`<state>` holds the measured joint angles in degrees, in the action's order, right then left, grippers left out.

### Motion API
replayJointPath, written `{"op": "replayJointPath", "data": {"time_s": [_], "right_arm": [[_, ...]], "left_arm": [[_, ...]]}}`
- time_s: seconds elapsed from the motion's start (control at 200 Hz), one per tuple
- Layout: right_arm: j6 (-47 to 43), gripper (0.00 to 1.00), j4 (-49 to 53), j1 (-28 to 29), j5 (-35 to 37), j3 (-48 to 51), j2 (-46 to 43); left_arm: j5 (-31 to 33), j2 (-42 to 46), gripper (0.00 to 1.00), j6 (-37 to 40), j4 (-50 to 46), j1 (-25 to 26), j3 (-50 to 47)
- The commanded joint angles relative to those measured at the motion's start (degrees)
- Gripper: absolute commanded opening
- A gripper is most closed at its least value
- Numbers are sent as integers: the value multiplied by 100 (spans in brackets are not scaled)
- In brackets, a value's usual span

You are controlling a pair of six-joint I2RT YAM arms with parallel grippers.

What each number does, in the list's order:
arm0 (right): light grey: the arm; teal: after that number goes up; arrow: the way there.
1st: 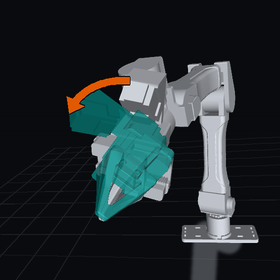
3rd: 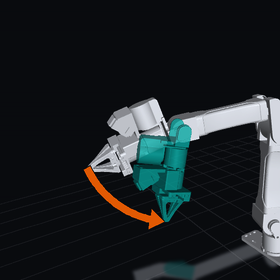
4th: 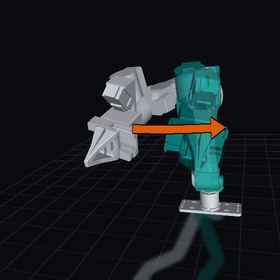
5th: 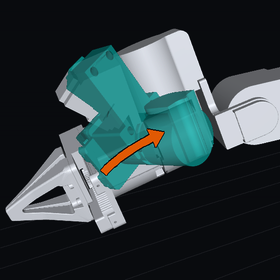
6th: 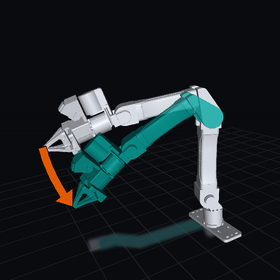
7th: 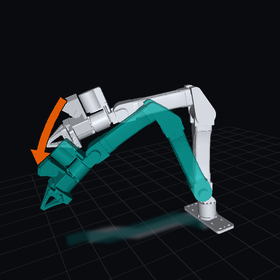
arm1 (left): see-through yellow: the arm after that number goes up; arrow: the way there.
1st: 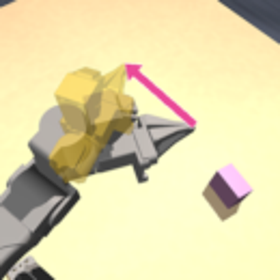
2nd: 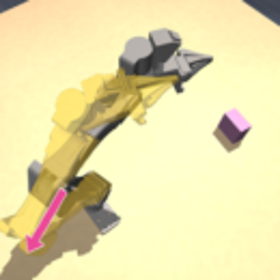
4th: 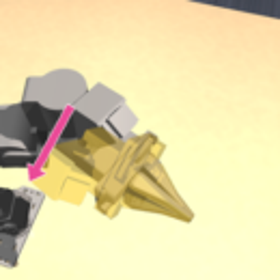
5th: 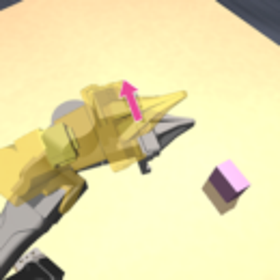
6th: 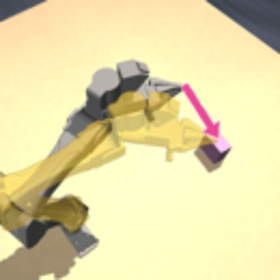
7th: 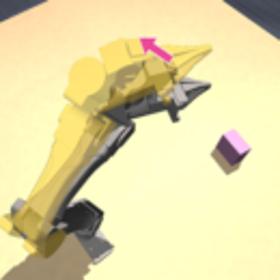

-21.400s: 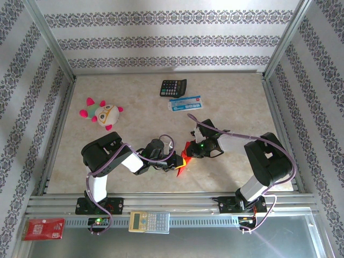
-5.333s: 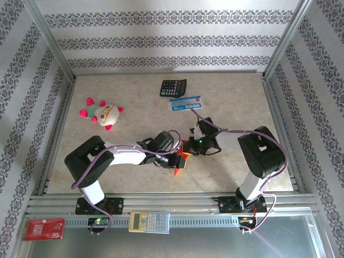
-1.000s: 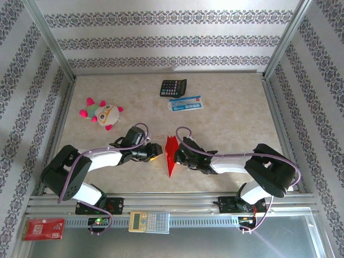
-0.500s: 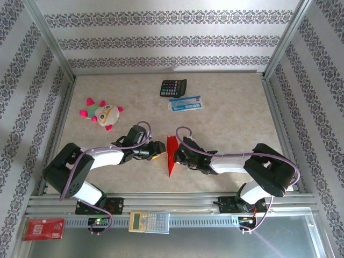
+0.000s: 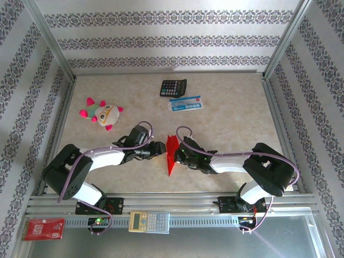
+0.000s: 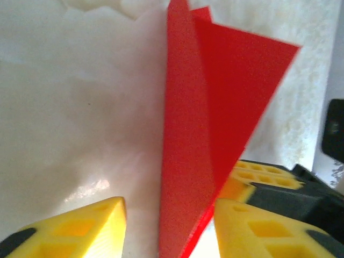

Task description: Fold a paper plane with a square sheet of paper (pick it up from the middle)

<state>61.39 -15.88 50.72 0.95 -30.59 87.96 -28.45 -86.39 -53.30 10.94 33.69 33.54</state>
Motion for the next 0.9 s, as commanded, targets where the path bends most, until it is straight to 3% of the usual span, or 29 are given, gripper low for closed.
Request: {"op": "replayJointPath", "data": {"time_s": [0.0,0.115,0.255,0.465,0.894], "right_arm": [[21,0,-73,-47,9,44,90],[38,0,-106,-44,14,62,98],[27,0,-87,-79,44,78,72],[41,0,-49,-249,95,289,-240],[32,3,-144,-346,-67,299,-171]], "left_arm": [[-233,-280,40,79,224,59,259],[-305,-460,34,65,361,69,288],[-283,-554,18,114,309,54,305],[31,-301,1,206,65,-13,163],[-91,-608,3,-14,395,-37,111]]}}
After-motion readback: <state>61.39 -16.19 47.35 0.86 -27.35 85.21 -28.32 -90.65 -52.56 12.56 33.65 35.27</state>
